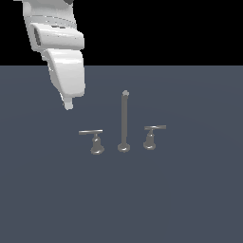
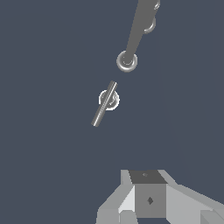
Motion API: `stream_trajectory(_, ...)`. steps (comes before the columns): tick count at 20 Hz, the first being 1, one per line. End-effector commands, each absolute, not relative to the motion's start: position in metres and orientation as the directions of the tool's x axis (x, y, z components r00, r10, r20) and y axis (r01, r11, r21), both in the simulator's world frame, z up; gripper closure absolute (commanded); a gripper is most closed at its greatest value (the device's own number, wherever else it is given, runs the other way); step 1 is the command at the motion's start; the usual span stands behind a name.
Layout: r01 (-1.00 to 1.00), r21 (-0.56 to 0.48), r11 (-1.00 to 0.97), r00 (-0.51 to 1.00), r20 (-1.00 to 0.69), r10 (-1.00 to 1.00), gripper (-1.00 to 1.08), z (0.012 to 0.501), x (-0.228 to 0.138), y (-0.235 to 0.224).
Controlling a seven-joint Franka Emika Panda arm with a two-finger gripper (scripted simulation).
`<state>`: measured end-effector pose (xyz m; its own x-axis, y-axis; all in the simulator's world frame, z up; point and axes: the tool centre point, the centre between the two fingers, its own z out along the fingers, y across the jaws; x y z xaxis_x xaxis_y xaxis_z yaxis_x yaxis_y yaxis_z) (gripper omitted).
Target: Turn on the faucet by rotating a designated handle.
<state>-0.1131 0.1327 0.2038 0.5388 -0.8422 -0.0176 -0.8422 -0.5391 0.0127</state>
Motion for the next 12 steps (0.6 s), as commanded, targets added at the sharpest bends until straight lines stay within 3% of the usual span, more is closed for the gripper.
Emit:
stream_trajectory(1, -0.865, 0.010, -0.502, 0.502, -0.017, -0.865, 1.08, 0.192, -0.104, 0.134)
stream_trajectory(12, -0.943, 0.006, -0.332, 0.332, -0.009, -0.943, 1.08, 0.143, -0.064, 0.134)
